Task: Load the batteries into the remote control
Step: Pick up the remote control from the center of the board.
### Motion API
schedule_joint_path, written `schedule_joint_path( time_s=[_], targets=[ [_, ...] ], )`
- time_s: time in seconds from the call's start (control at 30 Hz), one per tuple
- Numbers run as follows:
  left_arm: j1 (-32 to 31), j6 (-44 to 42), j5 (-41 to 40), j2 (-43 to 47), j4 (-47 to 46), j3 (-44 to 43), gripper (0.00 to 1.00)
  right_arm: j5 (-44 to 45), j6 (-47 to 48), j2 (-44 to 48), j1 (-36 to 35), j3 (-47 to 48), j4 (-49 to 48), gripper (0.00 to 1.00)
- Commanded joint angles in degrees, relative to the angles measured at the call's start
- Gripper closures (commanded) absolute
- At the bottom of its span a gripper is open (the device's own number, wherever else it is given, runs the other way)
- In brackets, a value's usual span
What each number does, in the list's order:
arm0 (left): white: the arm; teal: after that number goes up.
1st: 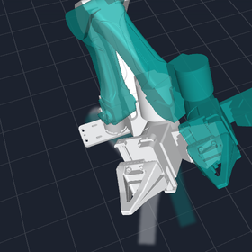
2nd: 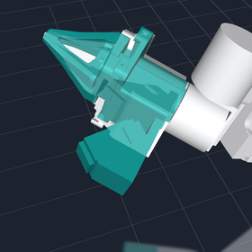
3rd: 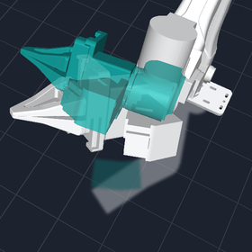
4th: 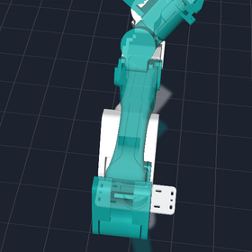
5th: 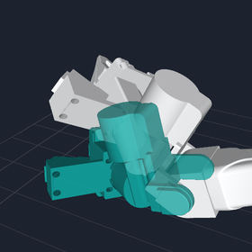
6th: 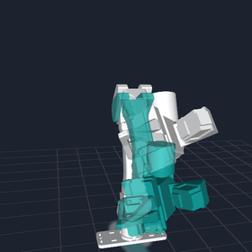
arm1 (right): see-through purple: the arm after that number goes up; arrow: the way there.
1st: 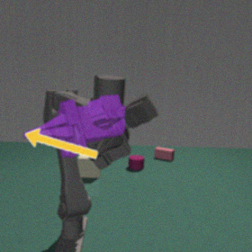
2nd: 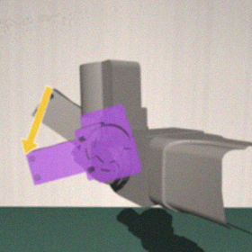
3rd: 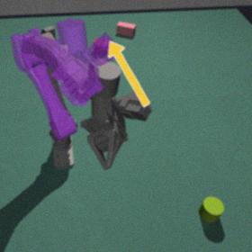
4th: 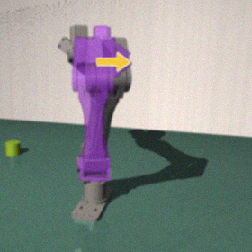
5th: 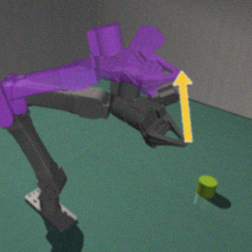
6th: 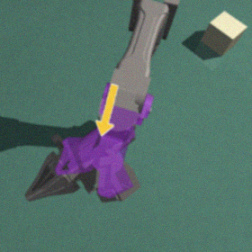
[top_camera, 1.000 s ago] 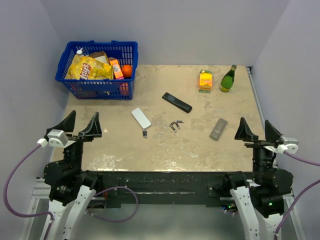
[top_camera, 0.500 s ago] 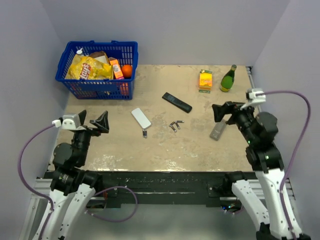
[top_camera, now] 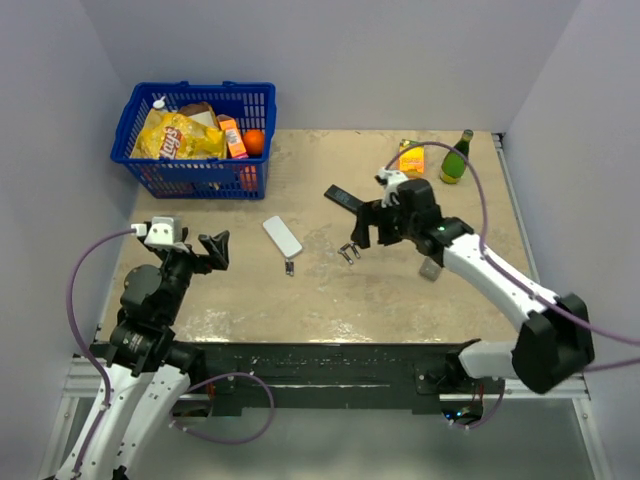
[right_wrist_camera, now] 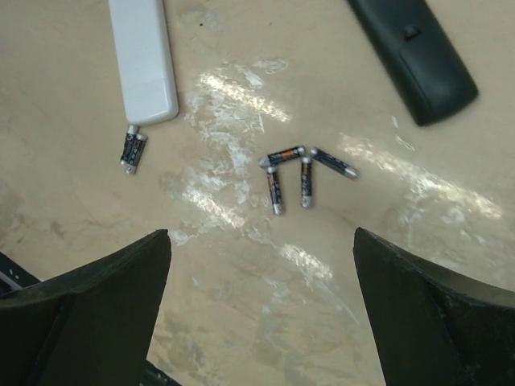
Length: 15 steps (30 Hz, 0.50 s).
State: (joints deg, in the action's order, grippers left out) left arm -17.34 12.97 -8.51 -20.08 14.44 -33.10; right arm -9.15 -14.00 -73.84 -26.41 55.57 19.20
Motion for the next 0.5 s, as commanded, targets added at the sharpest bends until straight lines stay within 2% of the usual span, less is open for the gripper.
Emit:
schedule_joint_path(
  time_s=[0.0, 0.23, 0.47],
  targets=[
    [0.4, 0.3, 0.9, 0.6, -0.6, -2.1, 0.0, 4.8, 0.5, -8.1, -6.4, 6.6, -8.3, 0.02],
    [0.3, -0.1, 0.6, 0.5, -0.7, -2.1, 0.0, 11.3, 4.2, -25.2, -17.7, 19.1, -12.0, 0.02],
    [0.3, -0.1, 0.4, 0.2, -0.7, -2.1, 0.0, 17.1, 5.7, -39.7, -22.7, 29.2, -10.1, 0.02]
  ],
)
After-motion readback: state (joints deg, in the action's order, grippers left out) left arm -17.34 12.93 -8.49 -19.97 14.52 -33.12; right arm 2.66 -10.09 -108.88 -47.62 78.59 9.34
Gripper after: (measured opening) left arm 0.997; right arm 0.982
